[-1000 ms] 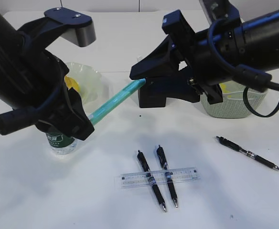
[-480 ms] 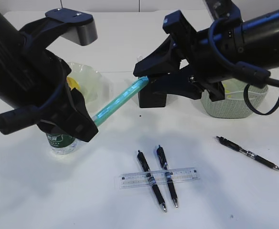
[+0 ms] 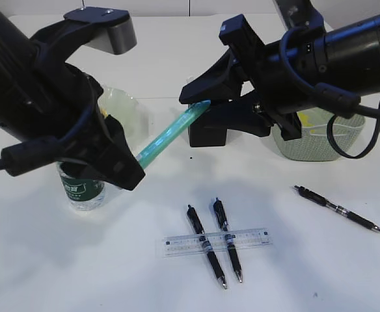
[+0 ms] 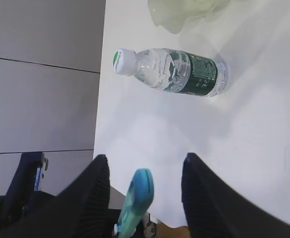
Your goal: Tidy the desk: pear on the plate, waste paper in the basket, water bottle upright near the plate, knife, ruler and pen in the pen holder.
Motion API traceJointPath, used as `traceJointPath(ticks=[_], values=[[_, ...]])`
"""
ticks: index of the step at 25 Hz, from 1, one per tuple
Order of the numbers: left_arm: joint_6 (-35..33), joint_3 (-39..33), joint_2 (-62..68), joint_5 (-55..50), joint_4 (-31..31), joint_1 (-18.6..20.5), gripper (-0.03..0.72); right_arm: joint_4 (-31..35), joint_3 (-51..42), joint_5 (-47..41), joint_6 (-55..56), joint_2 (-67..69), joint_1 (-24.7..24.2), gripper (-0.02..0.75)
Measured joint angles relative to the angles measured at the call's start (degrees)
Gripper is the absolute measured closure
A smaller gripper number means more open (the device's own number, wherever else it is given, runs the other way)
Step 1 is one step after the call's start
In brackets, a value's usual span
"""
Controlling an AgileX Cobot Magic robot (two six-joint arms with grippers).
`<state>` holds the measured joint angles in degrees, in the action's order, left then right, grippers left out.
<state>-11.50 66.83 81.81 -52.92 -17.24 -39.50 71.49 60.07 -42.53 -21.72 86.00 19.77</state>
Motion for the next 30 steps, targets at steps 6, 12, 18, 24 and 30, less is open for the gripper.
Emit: traceJointPath(ticks=[6, 12, 18, 24, 30], values=[[-0.13, 0.0, 0.0, 0.81, -0.78, 0.0, 0.569, 0.18, 0.0, -0.22, 0.0, 0.0, 0.0, 0.458], [-0.15, 0.0, 0.0, 1.08, -0.92, 0.0, 0.569, 0.27, 0.0, -0.56, 0.0, 0.0, 0.0, 0.545], [-0.25, 0.0, 0.0, 1.08, -0.92, 0.0, 0.569, 1.52, 0.0, -0.79, 0.1, 0.0, 0.0, 0.641], [-0.25, 0.0, 0.0, 1.08, -0.92, 0.0, 0.569, 2.54, 0.0, -0.93, 0.1, 0.0, 0.0, 0.682], [-0.25, 0.0, 0.0, 1.22, -0.92, 0.0, 0.554, 2.65, 0.0, -1.02, -0.11, 0.0, 0.0, 0.685]])
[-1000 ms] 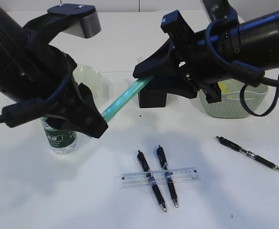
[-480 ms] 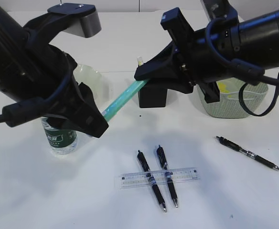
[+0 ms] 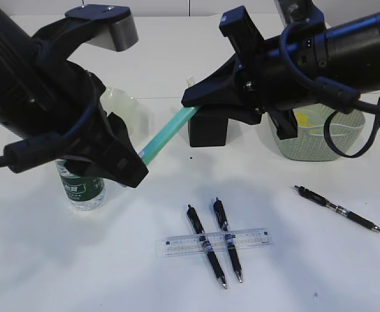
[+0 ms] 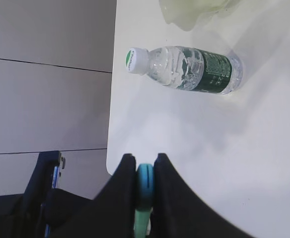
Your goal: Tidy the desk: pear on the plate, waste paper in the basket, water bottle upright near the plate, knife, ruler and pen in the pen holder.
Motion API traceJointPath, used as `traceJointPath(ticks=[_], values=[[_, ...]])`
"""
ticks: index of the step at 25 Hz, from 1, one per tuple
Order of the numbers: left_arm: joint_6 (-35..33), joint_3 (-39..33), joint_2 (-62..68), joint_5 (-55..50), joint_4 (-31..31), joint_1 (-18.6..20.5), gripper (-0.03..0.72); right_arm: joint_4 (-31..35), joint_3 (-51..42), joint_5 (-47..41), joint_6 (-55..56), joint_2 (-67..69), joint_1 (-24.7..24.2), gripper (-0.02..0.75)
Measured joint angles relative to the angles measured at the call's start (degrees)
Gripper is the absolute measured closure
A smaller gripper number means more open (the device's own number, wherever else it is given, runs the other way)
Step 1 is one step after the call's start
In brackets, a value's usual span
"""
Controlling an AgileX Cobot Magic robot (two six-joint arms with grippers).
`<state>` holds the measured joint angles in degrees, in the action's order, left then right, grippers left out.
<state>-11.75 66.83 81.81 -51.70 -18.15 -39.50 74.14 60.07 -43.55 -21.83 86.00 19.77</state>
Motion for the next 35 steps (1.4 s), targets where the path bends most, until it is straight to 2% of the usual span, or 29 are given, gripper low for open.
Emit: traceJointPath(ticks=[2, 8, 11, 15, 20, 30, 35], values=[[0.0, 0.0, 0.0, 0.13, 0.0, 0.0, 0.53, -0.12, 0.0, 0.0, -0.34, 0.0, 0.0, 0.685], [0.0, 0.0, 0.0, 0.47, 0.1, 0.0, 0.325, -0.45, 0.0, 0.0, -0.92, 0.05, 0.0, 0.685], [0.0, 0.0, 0.0, 0.47, 0.95, 0.0, 0.286, -0.45, 0.0, 0.0, -1.05, 0.05, 0.0, 0.685], [0.0, 0.0, -1.52, 2.02, 2.19, 0.0, 0.275, 0.45, 0.0, 0.0, -2.15, 0.05, 0.0, 0.685], [0.0, 0.0, -5.06, 5.01, 2.68, 0.0, 0.273, 5.72, 0.0, 0.1, -4.83, 0.05, -0.35, 0.685], [1.32, -1.28, -6.36, 6.49, 5.97, 0.0, 0.273, 11.54, 0.0, -1.94, -6.54, -3.54, -8.11, 0.686], [1.45, -4.16, -6.36, 11.4, 5.97, 0.0, 0.275, 14.42, 0.0, -2.66, -6.64, -3.98, -8.46, 0.686]])
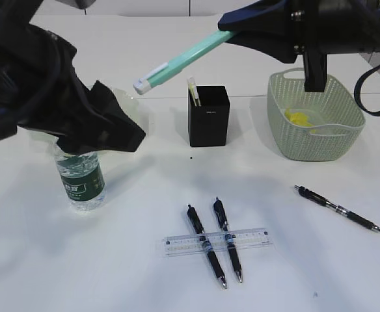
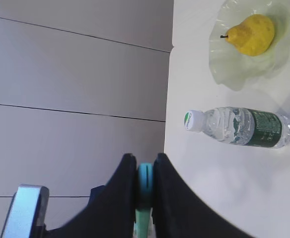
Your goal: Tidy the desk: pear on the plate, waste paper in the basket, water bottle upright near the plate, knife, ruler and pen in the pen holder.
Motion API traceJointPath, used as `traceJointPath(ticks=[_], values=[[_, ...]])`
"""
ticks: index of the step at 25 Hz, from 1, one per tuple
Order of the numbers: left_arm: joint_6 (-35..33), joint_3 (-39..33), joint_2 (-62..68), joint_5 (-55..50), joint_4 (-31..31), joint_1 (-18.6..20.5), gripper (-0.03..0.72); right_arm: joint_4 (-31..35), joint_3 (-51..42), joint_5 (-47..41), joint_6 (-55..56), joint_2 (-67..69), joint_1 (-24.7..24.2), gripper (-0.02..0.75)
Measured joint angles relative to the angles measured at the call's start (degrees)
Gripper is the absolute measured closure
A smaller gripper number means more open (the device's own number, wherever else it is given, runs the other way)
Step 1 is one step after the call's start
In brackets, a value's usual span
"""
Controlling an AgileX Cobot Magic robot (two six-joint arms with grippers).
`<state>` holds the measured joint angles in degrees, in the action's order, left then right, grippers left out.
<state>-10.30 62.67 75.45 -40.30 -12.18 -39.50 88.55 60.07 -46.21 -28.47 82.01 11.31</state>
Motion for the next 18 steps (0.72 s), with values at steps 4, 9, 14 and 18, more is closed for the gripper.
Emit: traceJointPath(ticks=[4, 9, 14, 18], values=[[0.0, -4.84, 0.0, 5.84, -0.7, 0.0, 0.275, 1.68, 0.0, 0.0, -0.61, 0.0, 0.0, 0.686], [0.04, -13.83, -1.14, 19.36, -3.4, 0.0, 0.276, 2.78, 0.0, 0.31, -0.83, 0.0, -0.03, 0.686], [0.04, -20.28, -2.16, 35.03, -5.27, -0.1, 0.276, 4.06, 0.0, 0.43, -0.83, 0.0, -0.03, 0.686], [0.04, -23.12, -2.16, 44.83, -5.62, -1.57, 0.277, 4.85, 0.0, 1.28, -0.83, 0.0, -0.03, 0.686]])
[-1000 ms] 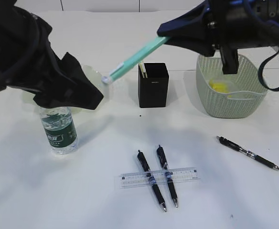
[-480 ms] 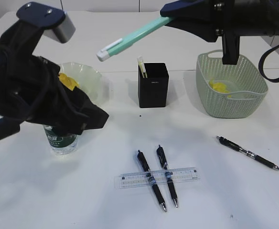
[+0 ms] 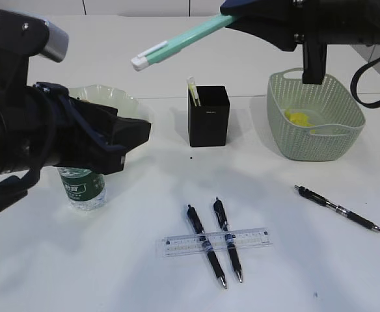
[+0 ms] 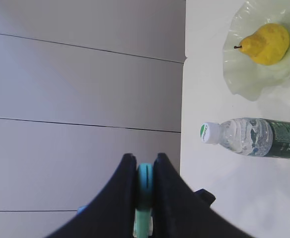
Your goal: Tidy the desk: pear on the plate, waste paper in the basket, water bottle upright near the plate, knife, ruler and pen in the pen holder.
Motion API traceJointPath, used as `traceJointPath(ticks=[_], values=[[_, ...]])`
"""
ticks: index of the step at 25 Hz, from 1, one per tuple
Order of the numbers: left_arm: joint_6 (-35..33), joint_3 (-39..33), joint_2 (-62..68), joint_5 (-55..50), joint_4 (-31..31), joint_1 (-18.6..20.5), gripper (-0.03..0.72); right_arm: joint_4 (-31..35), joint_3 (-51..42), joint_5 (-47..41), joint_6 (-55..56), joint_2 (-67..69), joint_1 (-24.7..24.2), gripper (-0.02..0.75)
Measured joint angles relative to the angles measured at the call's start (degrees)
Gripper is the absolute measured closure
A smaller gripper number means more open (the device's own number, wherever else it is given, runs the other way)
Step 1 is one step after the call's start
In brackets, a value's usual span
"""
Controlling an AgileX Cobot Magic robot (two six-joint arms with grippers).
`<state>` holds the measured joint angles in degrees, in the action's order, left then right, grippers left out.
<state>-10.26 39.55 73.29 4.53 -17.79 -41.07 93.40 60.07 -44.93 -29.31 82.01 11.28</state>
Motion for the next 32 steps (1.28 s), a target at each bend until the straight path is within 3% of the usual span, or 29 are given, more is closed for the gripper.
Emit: traceJointPath(ticks=[7, 17, 23, 28, 32], values=[[0.09, -5.01, 0.23, 18.61, -0.13, -3.2, 0.282, 0.26, 0.0, 0.77, 0.0, 0.0, 0.0, 0.686], [0.09, -5.29, 1.58, 23.21, 2.05, -3.29, 0.313, 0.62, 0.0, 0.77, 0.0, 0.0, 0.0, 0.686], [0.45, -5.29, 5.18, 32.39, 4.82, -3.29, 0.318, 2.02, 0.0, 0.88, -0.04, 0.0, -0.09, 0.686], [4.62, -5.29, 6.88, 38.12, 5.92, -3.29, 0.318, 4.83, 0.0, 0.99, -1.01, 0.0, -0.09, 0.686], [8.43, -5.29, 8.08, 42.36, 10.54, -3.29, 0.322, 5.22, 0.0, 0.99, -1.37, 0.6, -0.09, 0.686]])
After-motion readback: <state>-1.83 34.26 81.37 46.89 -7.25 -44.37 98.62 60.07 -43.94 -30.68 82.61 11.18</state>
